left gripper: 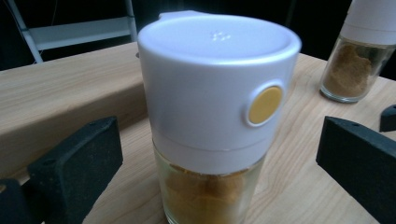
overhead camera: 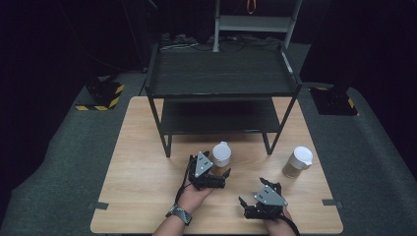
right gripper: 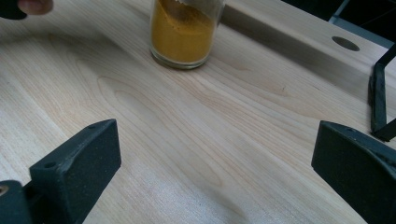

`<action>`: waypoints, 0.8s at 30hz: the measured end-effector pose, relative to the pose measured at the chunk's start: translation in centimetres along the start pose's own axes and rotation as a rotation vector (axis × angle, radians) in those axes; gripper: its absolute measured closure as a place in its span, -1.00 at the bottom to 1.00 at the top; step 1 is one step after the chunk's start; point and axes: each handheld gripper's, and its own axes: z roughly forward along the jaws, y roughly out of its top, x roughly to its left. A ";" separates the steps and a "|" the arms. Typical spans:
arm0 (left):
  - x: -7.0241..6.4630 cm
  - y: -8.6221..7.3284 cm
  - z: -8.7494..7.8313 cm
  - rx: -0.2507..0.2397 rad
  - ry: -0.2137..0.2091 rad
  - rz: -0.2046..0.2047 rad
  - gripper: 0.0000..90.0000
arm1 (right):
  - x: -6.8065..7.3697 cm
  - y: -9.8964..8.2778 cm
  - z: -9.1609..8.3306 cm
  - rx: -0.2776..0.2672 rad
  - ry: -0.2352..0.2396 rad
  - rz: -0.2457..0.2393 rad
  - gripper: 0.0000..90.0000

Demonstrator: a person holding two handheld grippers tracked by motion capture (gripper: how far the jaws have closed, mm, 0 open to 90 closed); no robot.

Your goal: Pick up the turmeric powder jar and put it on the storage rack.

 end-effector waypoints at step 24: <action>0.0 -1.4 1.8 -0.056 0.011 -0.053 -0.37 | -0.1 -0.1 -0.1 -0.007 0.002 0.007 -0.99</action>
